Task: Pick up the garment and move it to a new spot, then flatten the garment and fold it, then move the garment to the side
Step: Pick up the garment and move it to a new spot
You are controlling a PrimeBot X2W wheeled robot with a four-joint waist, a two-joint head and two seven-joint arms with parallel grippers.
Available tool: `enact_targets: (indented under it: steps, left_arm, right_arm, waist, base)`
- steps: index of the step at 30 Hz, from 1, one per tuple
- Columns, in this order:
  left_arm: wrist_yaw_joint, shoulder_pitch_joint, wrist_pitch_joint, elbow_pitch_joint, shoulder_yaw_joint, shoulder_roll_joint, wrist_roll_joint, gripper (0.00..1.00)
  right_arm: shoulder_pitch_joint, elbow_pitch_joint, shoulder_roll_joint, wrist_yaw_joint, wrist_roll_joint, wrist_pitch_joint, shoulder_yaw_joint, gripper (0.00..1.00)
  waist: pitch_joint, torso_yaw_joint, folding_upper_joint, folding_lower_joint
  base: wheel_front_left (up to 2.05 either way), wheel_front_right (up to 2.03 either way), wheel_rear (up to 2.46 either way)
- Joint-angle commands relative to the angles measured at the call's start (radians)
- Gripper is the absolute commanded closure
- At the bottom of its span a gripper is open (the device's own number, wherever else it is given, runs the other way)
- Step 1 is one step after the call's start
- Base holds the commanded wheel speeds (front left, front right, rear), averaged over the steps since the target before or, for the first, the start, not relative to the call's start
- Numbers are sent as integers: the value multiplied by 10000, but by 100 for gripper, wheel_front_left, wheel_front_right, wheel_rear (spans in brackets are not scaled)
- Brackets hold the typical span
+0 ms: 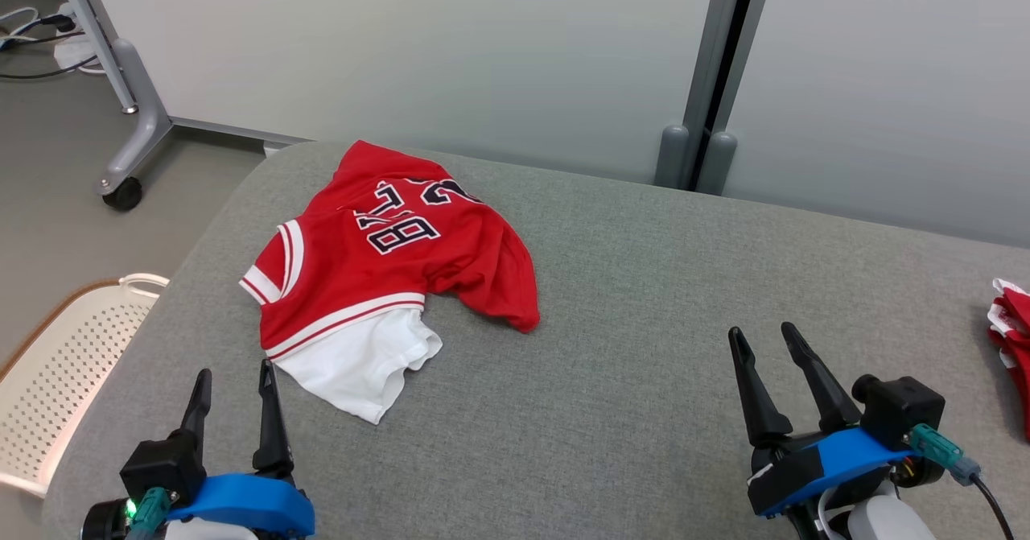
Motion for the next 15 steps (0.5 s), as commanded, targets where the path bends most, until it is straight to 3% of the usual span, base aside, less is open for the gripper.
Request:
enact_targets:
  steps: [1,7,11,15]
  left_arm:
    - [-26,-158,-17,56,19,100,-37,0]
    - [93,-896,882,-113,227,629,-93,0]
    - [179,-1489,2316,-264,581,1317,-269,0]
    - [-5,-2093,3599,-340,850,1914,-660,0]
  right_arm:
    - [-101,-32,-4,1,13,-39,-9,0]
    - [-217,-73,10,1,33,-39,58,0]
    - [-325,-98,82,1,59,-38,151,0]
    - [-406,-93,30,1,49,-38,139,0]
  waist:
    - [17,-48,0,0]
    - [174,-409,0,0]
    - [287,-861,0,0]
    - [483,-1302,0,0]
  base:
    - [0,0,0]
    - [0,0,0]
    - [0,0,0]
    - [0,0,0]
